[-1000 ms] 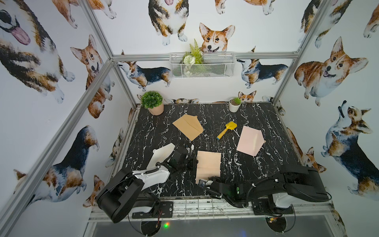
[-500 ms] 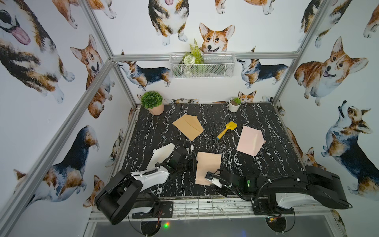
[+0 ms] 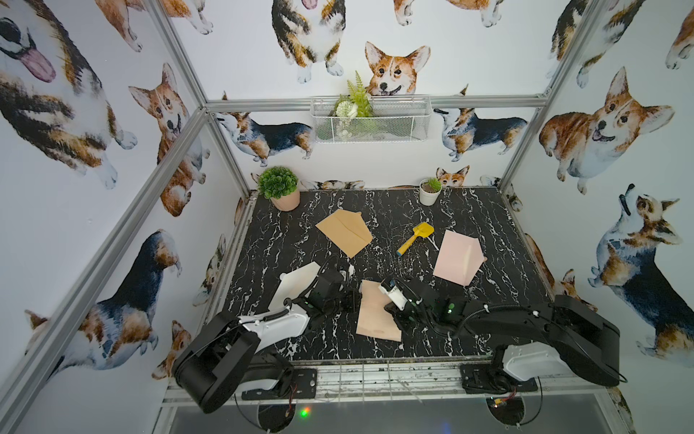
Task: Take the letter paper out of the envelope
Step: Unfold the letter paper at the center of the board.
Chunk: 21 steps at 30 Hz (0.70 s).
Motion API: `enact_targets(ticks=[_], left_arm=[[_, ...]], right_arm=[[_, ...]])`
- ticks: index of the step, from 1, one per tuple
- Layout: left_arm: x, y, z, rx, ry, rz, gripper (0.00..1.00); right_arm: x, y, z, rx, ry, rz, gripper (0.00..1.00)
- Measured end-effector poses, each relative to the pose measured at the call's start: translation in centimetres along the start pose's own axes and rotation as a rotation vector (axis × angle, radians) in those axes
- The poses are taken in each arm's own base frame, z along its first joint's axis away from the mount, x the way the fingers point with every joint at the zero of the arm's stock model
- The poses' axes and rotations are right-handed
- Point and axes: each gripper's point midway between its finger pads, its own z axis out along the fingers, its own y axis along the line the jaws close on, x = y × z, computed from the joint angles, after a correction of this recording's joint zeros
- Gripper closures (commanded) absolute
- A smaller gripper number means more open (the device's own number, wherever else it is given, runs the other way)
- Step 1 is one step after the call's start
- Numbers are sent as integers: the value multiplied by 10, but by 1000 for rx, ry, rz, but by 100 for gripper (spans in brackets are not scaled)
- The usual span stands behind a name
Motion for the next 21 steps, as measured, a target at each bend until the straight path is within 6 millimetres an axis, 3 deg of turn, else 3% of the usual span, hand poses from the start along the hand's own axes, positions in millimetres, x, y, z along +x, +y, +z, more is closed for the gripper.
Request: enact_targets(ticks=[3, 11, 21], left_arm=[[1, 2, 1, -9, 3, -2, 100], [3, 6, 1, -23, 4, -3, 85], [-12, -1, -20, -31, -71, 26, 88]], right_arm=[[-10, -1, 13, -21, -2, 32, 100], [-5, -10, 36, -40, 31, 101, 100], [-2, -18, 51, -46, 44, 163, 100]])
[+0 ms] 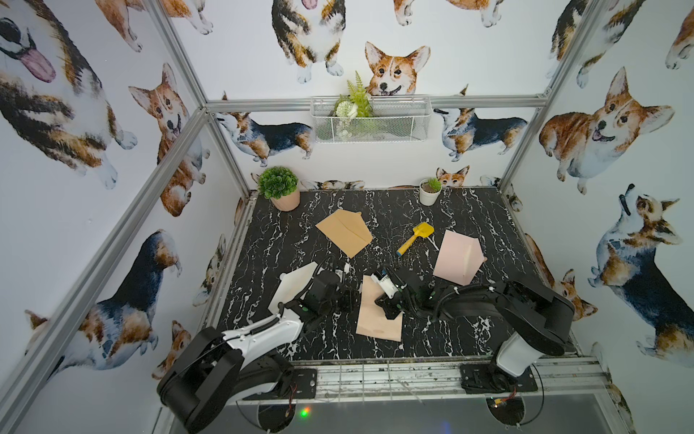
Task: Take the letter paper out of the envelope
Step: Unfold the letter paper at the center of the board.
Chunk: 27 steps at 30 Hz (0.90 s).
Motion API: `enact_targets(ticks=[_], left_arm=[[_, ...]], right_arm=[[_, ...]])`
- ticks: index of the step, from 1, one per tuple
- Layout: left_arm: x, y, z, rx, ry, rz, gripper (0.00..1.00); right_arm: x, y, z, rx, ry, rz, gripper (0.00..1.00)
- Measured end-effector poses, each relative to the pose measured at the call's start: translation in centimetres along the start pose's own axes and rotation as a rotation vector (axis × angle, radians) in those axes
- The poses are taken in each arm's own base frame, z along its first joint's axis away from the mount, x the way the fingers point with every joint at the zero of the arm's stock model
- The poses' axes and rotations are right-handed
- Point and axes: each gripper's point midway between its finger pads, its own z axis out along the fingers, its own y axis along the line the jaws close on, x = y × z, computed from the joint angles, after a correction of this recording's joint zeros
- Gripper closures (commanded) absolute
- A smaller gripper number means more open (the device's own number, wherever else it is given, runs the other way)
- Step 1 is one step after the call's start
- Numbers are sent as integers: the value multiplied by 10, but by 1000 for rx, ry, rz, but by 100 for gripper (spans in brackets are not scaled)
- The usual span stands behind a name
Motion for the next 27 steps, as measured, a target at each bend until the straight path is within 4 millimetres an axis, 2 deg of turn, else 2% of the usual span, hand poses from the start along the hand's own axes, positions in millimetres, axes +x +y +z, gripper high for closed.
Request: enact_targets(ticks=[6, 11, 19, 27], left_arm=[[11, -15, 5, 46, 35, 18, 92], [31, -27, 18, 75, 86, 38, 95], [62, -29, 38, 72, 148, 39, 97], [60, -35, 46, 96, 121, 27, 100]], right_arm=[[1, -1, 9, -4, 4, 14, 100], [-1, -4, 9, 0, 0, 34, 100], [-4, -15, 8, 28, -11, 74, 100], [-9, -37, 4, 63, -29, 148, 100]])
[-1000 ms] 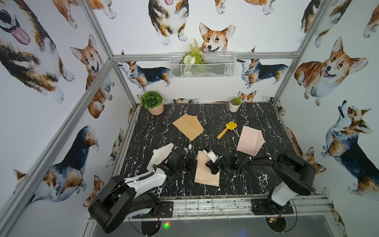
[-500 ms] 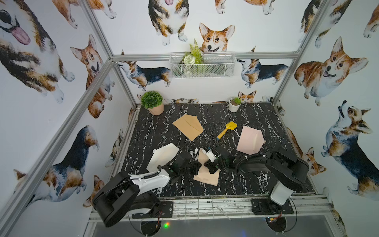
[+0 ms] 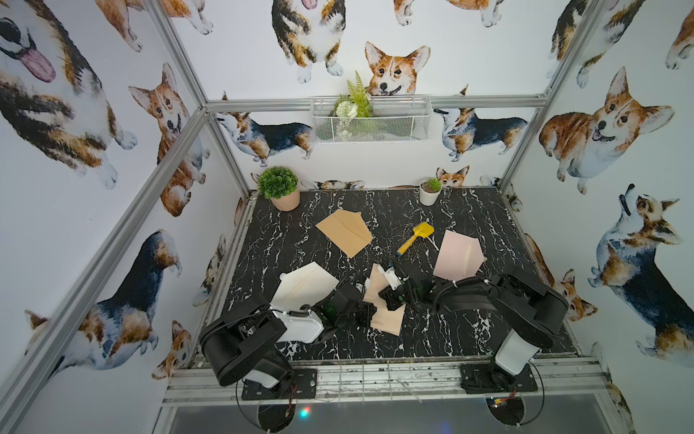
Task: Take the letter paper out of the envelope
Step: Unfold the letter paper at the center of the board.
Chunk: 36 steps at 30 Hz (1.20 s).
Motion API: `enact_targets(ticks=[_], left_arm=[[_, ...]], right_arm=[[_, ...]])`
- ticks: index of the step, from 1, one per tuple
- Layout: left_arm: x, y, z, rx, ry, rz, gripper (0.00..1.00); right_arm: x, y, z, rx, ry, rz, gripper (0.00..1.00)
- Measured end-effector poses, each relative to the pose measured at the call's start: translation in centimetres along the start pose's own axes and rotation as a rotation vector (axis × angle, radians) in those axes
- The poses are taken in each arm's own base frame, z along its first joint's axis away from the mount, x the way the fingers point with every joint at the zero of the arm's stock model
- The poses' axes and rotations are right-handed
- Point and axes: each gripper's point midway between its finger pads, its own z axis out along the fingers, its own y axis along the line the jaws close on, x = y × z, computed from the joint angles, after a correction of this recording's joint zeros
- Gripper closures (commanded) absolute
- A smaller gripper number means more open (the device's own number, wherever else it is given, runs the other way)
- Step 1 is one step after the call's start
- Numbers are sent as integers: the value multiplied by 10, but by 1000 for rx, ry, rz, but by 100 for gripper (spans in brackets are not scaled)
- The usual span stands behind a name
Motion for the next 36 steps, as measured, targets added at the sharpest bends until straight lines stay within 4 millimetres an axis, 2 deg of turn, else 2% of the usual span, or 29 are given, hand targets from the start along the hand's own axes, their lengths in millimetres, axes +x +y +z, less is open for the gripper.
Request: enact_targets(ticks=[9, 17, 24, 34, 36], left_arm=[[0, 1, -2, -9, -2, 1, 100], [-4, -1, -7, -14, -16, 3, 100], [-2, 4, -12, -40, -14, 8, 100], [1, 13, -16, -80, -16, 14, 100], [0, 14, -17, -88, -22, 17, 98]], right_arm=[[-13, -35, 0, 16, -36, 123, 100], [-20, -39, 5, -7, -59, 157, 100], [-24, -53, 4, 12, -80, 178, 100], [-30, -59, 2, 42, -106, 180, 100], [-31, -62, 2, 55, -111, 180, 100]])
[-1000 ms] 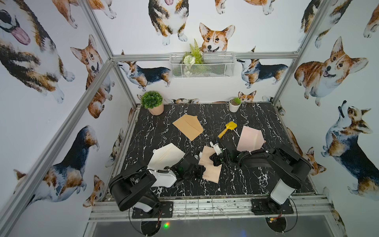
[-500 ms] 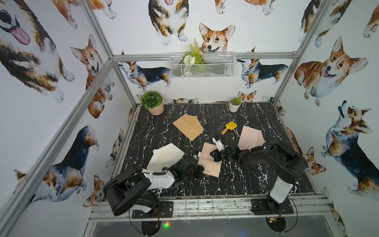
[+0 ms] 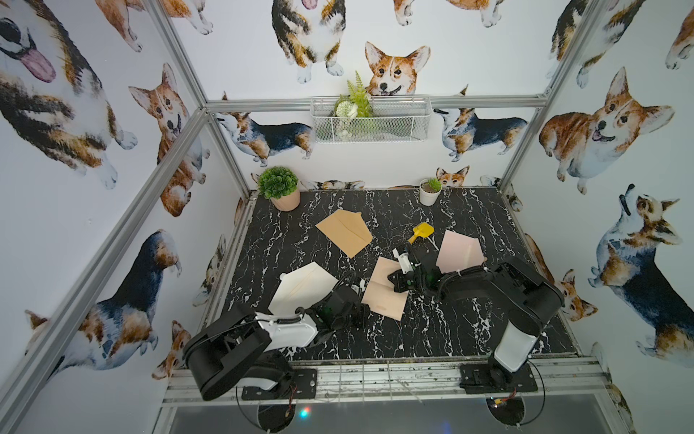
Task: Take the letter paper out of the envelope
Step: Unfold the letter paper at the center of the board, then move the letter paper to the center of the board.
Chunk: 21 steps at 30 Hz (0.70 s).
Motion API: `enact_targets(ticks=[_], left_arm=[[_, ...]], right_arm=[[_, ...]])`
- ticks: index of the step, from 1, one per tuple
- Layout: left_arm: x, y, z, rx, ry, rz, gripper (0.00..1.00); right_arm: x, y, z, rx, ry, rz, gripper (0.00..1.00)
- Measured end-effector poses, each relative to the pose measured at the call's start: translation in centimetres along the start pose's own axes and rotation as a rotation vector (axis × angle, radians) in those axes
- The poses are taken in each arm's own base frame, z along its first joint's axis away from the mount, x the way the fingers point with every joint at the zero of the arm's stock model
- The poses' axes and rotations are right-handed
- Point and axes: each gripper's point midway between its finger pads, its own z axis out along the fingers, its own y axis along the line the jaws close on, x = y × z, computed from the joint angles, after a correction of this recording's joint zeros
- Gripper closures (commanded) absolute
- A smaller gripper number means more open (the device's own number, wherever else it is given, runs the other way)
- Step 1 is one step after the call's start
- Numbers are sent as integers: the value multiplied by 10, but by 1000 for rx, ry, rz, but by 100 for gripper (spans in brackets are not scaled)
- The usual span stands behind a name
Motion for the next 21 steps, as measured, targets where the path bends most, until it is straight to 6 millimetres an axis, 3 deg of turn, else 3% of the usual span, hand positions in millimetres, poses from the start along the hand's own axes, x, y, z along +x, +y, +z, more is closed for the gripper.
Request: enact_targets(ticks=[8, 14, 21], left_arm=[[-14, -1, -14, -23, -55, 18, 81], [-33, 0, -38, -58, -143, 48, 80], [-39, 17, -53, -129, -175, 56, 80]], right_arm=[[-13, -4, 8, 36, -13, -4, 100], [-24, -10, 7, 91, -18, -35, 100], [-43, 8, -17, 75, -78, -72, 100]])
